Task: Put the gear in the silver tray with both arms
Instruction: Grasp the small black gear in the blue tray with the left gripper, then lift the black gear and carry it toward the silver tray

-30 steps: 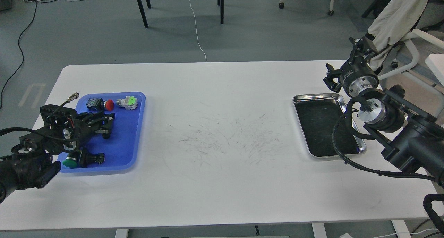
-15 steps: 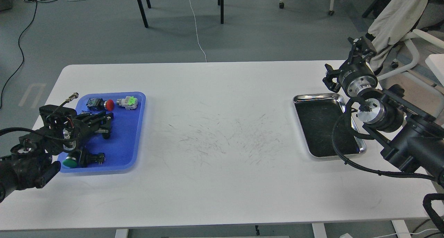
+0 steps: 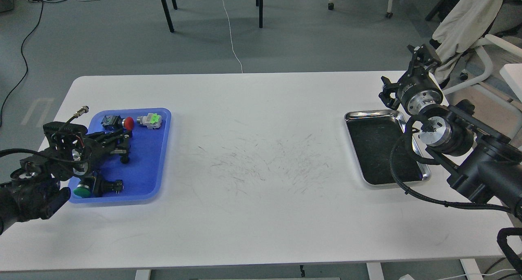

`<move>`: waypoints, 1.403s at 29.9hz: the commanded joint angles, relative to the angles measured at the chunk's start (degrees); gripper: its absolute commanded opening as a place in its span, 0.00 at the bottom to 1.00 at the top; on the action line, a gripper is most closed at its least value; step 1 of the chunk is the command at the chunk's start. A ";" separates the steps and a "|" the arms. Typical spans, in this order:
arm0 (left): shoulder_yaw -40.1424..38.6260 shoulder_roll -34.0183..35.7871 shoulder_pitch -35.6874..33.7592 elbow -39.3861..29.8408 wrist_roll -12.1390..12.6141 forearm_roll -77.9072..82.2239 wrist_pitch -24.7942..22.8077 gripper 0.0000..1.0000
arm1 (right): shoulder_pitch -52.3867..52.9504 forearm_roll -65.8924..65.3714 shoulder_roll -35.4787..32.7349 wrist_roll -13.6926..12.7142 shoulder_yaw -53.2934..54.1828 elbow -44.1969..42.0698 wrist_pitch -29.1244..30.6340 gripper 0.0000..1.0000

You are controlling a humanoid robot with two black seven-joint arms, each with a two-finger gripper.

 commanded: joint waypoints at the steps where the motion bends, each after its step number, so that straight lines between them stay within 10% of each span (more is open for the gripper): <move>1: 0.03 0.19 0.01 -0.07 -0.01 -0.44 -0.09 0.10 | -0.01 0.00 0.00 0.00 0.00 -0.09 0.00 0.99; 25: -1.55 18.56 -6.92 -29.95 -0.01 -5.29 -1.32 0.02 | -0.18 -0.79 -0.17 0.00 -0.09 -0.09 0.00 0.99; 42: -1.02 8.20 -13.08 -38.65 -0.01 9.66 -4.92 0.02 | 0.43 -0.88 -0.96 -0.17 -0.09 -0.17 0.00 0.99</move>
